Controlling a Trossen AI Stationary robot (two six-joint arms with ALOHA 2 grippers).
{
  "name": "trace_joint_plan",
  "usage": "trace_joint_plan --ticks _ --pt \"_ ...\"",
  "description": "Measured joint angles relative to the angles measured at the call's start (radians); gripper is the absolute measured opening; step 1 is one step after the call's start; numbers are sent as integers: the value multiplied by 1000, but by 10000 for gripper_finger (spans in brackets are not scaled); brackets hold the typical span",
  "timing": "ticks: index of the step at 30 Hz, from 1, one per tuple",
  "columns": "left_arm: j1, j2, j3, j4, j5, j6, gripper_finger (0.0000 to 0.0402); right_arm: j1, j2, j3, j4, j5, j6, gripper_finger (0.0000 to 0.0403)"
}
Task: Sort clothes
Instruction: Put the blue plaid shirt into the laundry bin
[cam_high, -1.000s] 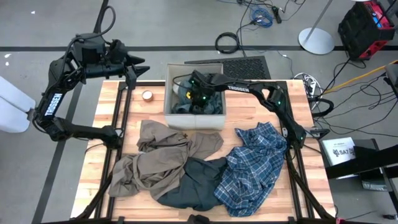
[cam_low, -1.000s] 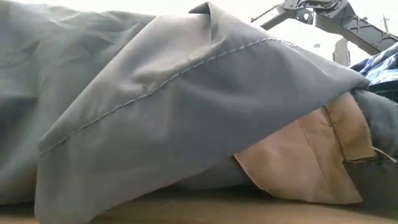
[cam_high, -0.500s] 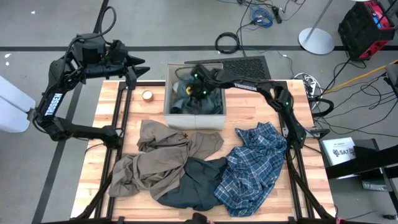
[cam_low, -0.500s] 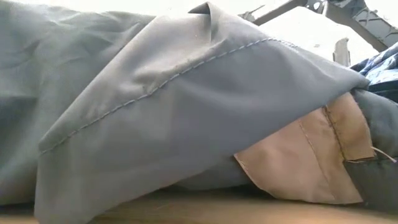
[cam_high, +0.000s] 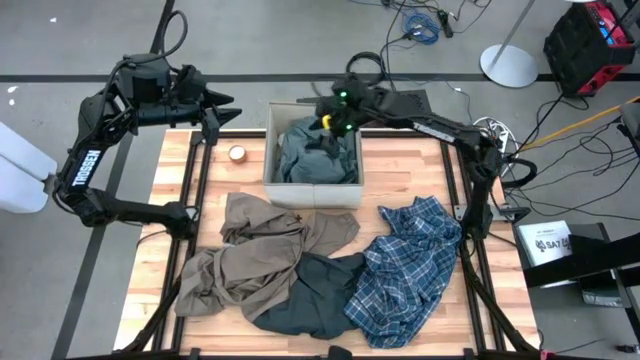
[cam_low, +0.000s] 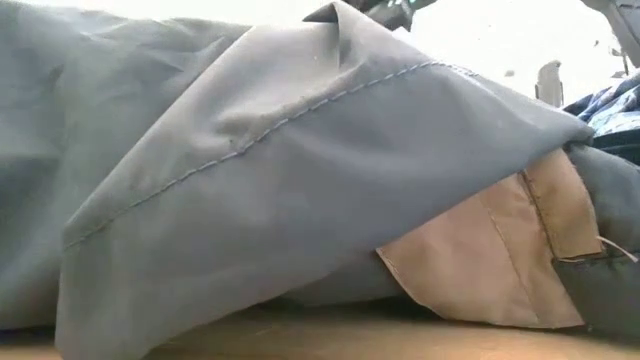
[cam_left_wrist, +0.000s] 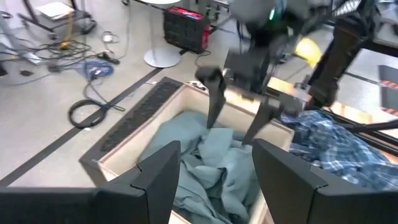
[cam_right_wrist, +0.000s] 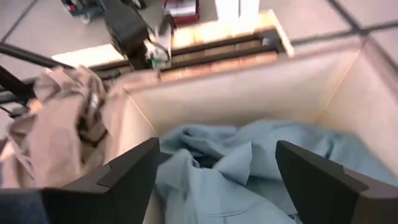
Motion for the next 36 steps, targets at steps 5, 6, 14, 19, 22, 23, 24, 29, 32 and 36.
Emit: trace_joint_plan --ticks 5,6,14,19,22,23,24,29,32,36 --pt "-3 0 0 -28 81 4 210 16 -106 1 -33 9 43 308" --pt "-7 0 0 -42 95 4 210 24 -124 2 -47 10 50 308" --pt "-108 -15 -52 -111 203 4 210 158 -230 2 -225 -18 107 308" --pt "-215 -59 -179 -107 251 -8 210 291 -241 2 -319 -21 160 308" --pt "-281 -96 -285 -92 250 -39 210 377 -241 2 -388 -15 197 308" --pt "-302 -110 -326 -71 251 -55 210 405 -241 2 -409 -5 211 308" --pt "-324 -125 -369 -45 251 -76 210 434 -241 2 -427 8 227 308" --pt "-461 -210 -609 188 251 -201 210 578 -241 2 -485 120 348 308" --pt "-555 -241 -747 361 244 -273 210 661 -241 2 -502 207 412 308" --pt "-701 -256 -910 630 212 -342 210 766 -234 2 -595 401 507 305"
